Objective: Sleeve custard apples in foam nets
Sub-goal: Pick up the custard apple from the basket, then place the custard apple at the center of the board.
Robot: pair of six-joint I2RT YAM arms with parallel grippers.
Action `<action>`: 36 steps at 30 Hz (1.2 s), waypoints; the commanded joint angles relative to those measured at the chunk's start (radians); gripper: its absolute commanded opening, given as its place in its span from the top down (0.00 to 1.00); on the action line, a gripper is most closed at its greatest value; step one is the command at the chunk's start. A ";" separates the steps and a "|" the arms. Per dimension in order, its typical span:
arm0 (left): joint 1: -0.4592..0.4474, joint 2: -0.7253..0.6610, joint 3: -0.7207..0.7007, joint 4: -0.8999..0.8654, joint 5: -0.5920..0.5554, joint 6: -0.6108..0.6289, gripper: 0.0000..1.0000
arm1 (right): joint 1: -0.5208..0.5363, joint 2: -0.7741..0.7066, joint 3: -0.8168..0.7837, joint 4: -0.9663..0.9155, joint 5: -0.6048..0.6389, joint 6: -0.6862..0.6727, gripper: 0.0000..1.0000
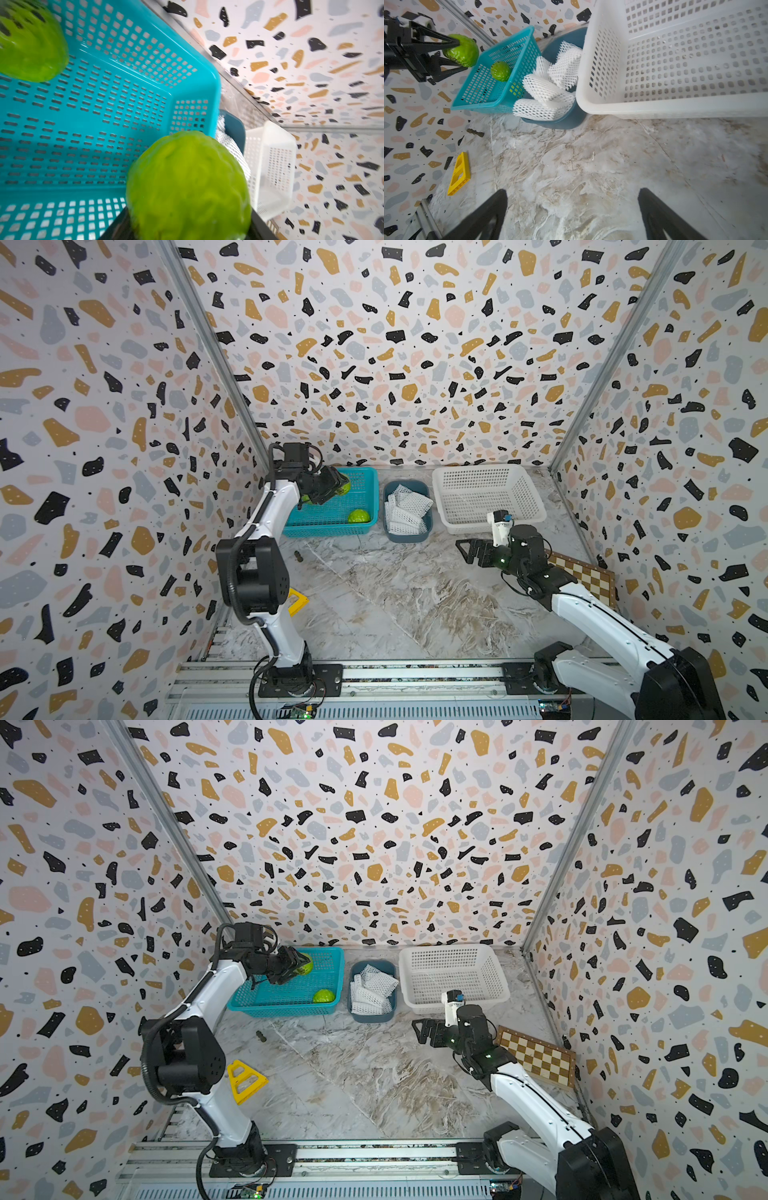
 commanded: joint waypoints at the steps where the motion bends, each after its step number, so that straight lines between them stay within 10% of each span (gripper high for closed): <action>1: -0.040 -0.088 -0.068 -0.020 0.151 0.055 0.42 | 0.013 -0.030 0.039 0.059 -0.110 -0.043 0.00; 13: -0.219 -0.412 -0.404 -0.017 0.570 0.210 0.41 | 0.127 -0.075 0.046 0.173 -0.435 -0.167 0.00; 36: -0.542 -0.679 -0.636 0.034 0.701 0.266 0.41 | 0.411 -0.058 0.106 0.260 -0.502 -0.356 0.00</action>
